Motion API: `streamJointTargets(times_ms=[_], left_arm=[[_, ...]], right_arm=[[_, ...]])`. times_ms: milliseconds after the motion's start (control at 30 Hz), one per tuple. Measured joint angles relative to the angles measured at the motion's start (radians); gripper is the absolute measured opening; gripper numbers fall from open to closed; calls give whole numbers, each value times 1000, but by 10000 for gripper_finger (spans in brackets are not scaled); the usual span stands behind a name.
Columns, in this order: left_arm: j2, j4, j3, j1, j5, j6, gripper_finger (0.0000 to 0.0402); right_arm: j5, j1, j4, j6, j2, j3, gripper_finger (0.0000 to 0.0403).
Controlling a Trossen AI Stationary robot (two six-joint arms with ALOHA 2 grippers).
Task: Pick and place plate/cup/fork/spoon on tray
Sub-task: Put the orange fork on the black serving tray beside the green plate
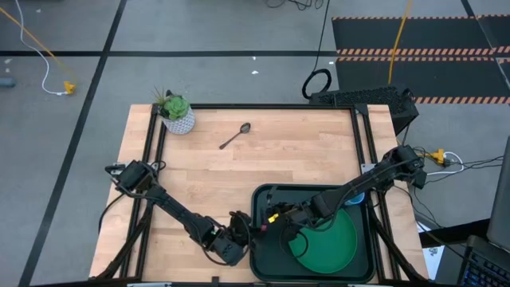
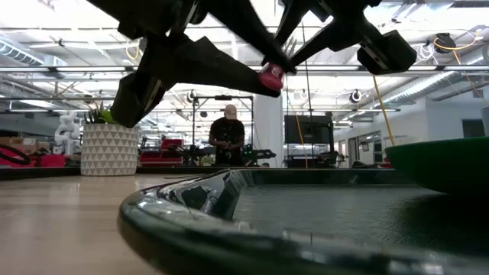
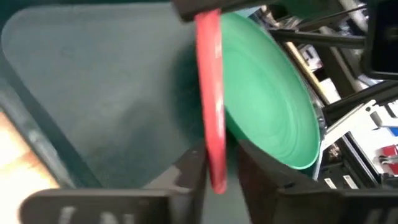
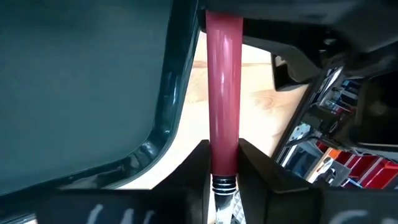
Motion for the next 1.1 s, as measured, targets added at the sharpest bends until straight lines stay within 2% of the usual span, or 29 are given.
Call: streamJointTargets(times_ms=[233, 400, 633, 833, 1000, 1100], left_arm=[[-19, 29, 0, -22, -22, 105, 222], [-91, -81, 0, -47, -49, 101, 275], [-219, -226, 1, -101, -201, 139, 278], [-293, -229, 2, -117, -295, 237, 259], [-319, -228, 2, -115, -331, 285, 247], [-319, -226, 2, -114, -340, 292, 246]], right_arm=[[-31, 1, -73, 87, 0, 0, 36], [-148, 2, -113, 178, 0, 0, 40], [-348, 19, -104, 261, 1, 0, 41], [-498, 28, -72, 289, 62, 0, 42], [-573, 42, -20, 304, 132, 0, 42], [-577, 46, -18, 315, 164, 10, 42]])
